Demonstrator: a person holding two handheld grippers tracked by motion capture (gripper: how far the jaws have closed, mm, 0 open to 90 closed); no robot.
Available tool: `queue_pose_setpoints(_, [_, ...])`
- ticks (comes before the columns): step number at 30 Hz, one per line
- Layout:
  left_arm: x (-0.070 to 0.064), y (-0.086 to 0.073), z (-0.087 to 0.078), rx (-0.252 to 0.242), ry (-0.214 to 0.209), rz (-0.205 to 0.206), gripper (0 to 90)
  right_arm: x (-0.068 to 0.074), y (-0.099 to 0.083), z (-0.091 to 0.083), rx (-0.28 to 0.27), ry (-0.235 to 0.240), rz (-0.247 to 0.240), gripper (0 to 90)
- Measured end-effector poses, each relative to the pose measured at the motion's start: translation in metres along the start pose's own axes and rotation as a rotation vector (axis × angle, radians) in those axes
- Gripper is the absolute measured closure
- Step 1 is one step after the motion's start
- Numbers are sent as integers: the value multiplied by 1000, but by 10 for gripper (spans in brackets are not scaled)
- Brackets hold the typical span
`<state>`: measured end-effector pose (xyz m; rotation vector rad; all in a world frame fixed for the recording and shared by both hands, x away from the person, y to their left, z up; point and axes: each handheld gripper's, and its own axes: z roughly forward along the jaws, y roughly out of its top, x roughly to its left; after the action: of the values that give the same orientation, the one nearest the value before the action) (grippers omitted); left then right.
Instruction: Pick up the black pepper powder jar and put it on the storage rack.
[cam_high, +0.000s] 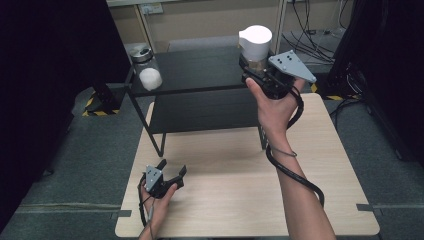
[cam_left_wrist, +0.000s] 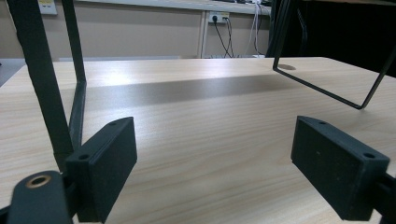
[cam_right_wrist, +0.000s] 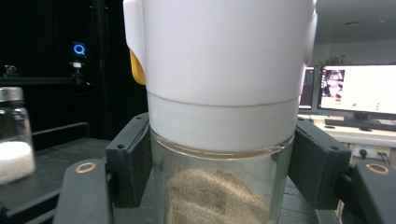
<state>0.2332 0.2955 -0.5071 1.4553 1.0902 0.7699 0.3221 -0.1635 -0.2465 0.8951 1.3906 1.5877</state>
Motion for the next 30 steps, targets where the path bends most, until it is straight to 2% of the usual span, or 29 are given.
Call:
queue_pose_setpoints(12, [0,0,0,2,-2,4,139,-3,5,12,35,-35,-17,309])
queue_pose_setpoints(15, [0,0,0,2,-2,6,138,-5,5,14,41,-35,-8,309])
queue_pose_setpoints(30, [0,1,0,3,-3,6,139,-6,3,17,70,-47,-21,309])
